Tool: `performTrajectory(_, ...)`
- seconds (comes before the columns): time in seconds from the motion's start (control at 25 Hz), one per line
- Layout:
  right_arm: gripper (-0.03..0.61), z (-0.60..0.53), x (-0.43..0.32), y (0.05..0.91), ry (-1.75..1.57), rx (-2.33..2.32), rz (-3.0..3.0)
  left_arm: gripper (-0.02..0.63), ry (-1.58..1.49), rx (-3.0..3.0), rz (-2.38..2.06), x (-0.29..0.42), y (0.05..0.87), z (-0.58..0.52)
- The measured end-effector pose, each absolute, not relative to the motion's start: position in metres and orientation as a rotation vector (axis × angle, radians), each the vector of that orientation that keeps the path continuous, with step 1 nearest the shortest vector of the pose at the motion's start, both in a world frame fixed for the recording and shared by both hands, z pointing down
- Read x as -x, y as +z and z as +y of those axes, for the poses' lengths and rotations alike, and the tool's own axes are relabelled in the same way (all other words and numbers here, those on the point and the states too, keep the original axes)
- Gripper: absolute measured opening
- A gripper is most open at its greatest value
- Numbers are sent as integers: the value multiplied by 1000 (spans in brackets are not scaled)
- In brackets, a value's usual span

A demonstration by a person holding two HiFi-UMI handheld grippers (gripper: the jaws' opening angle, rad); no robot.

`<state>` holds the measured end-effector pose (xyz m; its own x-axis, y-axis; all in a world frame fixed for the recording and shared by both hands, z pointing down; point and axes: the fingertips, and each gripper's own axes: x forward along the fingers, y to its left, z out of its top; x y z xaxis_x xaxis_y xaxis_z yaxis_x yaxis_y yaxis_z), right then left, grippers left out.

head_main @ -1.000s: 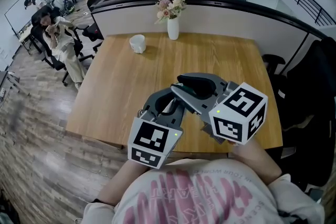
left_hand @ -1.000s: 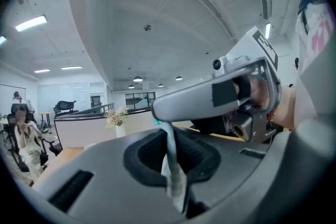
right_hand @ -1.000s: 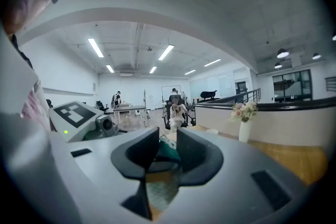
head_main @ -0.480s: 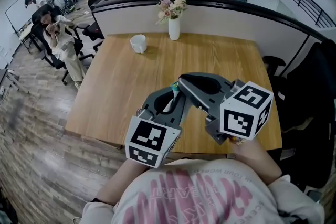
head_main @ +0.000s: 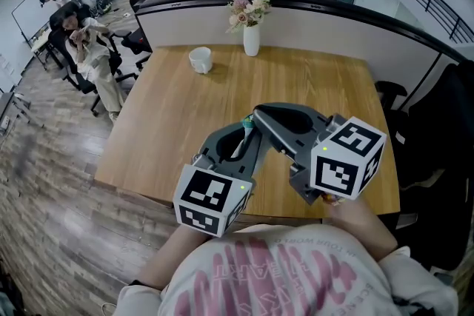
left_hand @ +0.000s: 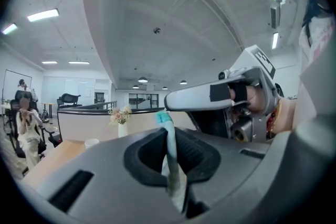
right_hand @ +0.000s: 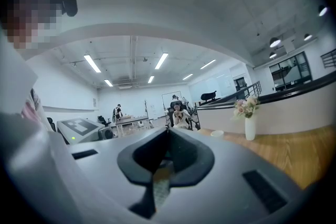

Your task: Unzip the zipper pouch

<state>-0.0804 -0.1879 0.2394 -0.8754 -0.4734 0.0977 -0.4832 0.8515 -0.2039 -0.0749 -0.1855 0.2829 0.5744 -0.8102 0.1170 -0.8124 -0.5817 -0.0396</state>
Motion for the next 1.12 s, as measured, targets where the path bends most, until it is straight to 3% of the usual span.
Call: performTrajectory(1.12, -2, -216, 82, 250, 428, -872, -2936, 17, 30, -2719, -1397, 97, 278, -200)
